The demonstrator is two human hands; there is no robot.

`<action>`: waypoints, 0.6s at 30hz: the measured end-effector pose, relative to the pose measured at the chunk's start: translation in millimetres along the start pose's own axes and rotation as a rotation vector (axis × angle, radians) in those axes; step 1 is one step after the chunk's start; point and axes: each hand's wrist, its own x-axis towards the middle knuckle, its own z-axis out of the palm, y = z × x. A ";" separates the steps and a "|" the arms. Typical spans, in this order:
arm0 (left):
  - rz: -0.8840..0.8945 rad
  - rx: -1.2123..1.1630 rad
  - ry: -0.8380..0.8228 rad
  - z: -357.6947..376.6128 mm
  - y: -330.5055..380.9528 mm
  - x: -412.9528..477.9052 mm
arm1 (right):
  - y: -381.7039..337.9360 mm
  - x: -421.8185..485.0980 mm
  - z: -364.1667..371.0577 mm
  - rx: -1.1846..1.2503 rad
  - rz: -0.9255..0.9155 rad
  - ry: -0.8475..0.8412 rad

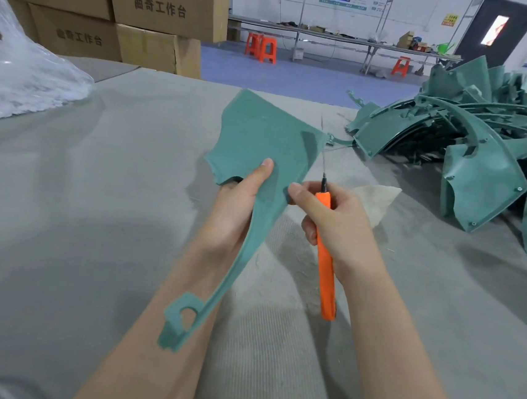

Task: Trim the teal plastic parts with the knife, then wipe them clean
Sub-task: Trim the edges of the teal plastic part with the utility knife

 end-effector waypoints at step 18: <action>-0.099 -0.205 -0.039 -6.0 1.4 2.7 | 11.1 6.3 -13.6 -0.407 -0.167 0.262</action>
